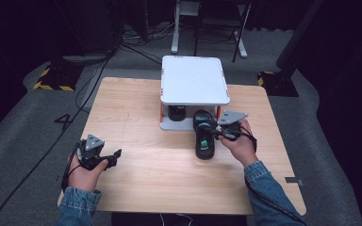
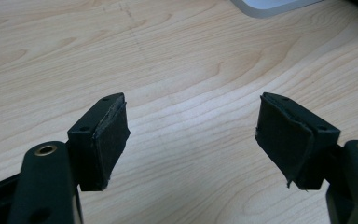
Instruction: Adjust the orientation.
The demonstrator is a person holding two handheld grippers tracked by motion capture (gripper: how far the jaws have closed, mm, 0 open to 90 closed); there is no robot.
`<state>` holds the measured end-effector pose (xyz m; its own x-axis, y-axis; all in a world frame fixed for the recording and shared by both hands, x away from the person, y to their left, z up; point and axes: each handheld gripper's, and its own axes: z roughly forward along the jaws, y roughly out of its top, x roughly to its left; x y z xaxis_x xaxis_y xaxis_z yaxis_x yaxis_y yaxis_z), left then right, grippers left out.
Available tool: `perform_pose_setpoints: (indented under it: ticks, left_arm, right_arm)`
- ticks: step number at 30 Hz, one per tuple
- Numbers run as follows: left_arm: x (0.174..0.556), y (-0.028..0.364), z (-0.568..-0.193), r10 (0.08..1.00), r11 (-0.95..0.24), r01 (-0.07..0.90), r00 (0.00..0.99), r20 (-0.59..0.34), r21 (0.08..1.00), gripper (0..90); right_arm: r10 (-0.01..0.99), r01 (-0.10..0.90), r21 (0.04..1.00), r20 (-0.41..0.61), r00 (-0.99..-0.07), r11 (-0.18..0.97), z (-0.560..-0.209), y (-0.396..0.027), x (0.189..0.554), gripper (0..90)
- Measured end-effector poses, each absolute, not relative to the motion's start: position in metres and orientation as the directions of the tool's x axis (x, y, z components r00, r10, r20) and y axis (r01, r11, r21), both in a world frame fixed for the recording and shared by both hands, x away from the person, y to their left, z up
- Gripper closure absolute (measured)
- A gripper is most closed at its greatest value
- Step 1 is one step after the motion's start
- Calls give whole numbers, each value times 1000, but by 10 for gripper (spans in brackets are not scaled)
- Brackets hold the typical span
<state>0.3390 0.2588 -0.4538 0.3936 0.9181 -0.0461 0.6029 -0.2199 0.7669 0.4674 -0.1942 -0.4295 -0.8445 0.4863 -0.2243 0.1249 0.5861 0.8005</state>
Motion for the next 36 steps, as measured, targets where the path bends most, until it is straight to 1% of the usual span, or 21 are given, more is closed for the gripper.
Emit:
perform_pose_setpoints:
  ticks: [4, 7, 9, 11, 12, 14, 16, 18, 19, 20, 22, 24, 28, 30, 31, 32, 33, 34, 36]
  left_arm:
    - [337, 261, -455, 921, -219, 607, 388, -44, 764, 256]
    - [338, 261, -457, 919, -226, 612, 391, -42, 758, 255]
    - [339, 259, -458, 919, -222, 614, 392, -48, 758, 256]
    - [341, 259, -458, 917, -228, 613, 396, -44, 757, 256]
    - [341, 259, -458, 917, -228, 613, 396, -44, 757, 256]
    - [343, 257, -457, 912, -236, 610, 408, -45, 756, 255]
    - [346, 254, -456, 907, -240, 607, 418, -48, 758, 255]
    - [349, 250, -456, 902, -243, 601, 428, -50, 761, 255]
    - [349, 250, -456, 902, -243, 601, 428, -50, 761, 254]
    - [353, 247, -455, 899, -248, 599, 436, -50, 761, 254]
    - [357, 243, -454, 890, -261, 591, 453, -46, 764, 253]
    - [362, 239, -453, 884, -266, 587, 464, -49, 765, 251]
    - [370, 230, -453, 871, -282, 574, 490, -46, 768, 251]
    - [372, 228, -453, 865, -287, 575, 500, -51, 767, 250]
    - [372, 228, -453, 865, -287, 575, 500, -51, 767, 250]
    - [374, 226, -453, 863, -288, 574, 503, -53, 766, 250]
    - [375, 226, -454, 861, -292, 572, 507, -50, 766, 250]
    - [376, 224, -453, 859, -291, 572, 509, -53, 767, 250]
    - [378, 222, -453, 855, -296, 567, 516, -51, 769, 250]
  right_arm:
    - [481, 93, 815, -241, -843, 572, -433, -187, 483, 673]
    - [463, 59, 810, -272, -844, 583, -440, -182, 492, 670]
    - [466, 64, 803, -278, -840, 593, -445, -182, 494, 653]
    - [484, 67, 794, -299, -822, 604, -447, -185, 493, 496]
    - [494, 67, 802, -297, -817, 594, -448, -186, 491, 466]
    - [525, 88, 835, -255, -812, 543, -444, -190, 485, 402]
    - [533, 94, 854, -229, -815, 511, -439, -192, 478, 383]
    - [528, 77, 864, -232, -817, 498, -430, -193, 466, 371]
    - [528, 77, 864, -232, -817, 498, -430, -193, 466, 371]
    - [527, 76, 867, -228, -819, 493, -422, -195, 456, 355]
    - [538, 96, 867, -212, -816, 488, -415, -199, 445, 355]
    - [567, 146, 866, -178, -804, 479, -410, -205, 435, 341]
    - [626, 294, 858, -40, -779, 421, -413, -216, 423, 244]
    - [644, 349, 840, -1, -765, 415, -417, -218, 416, 209]
    - [649, 351, 839, -4, -760, 416, -420, -219, 413, 229]
    - [649, 351, 839, -4, -760, 416, -420, -219, 413, 229]
    - [701, 368, 841, -19, -713, 397, -426, -217, 405, 263]
    - [711, 384, 831, -19, -703, 402, -429, -216, 402, 255]
    - [704, 400, 806, -28, -710, 436, -435, -214, 397, 295]
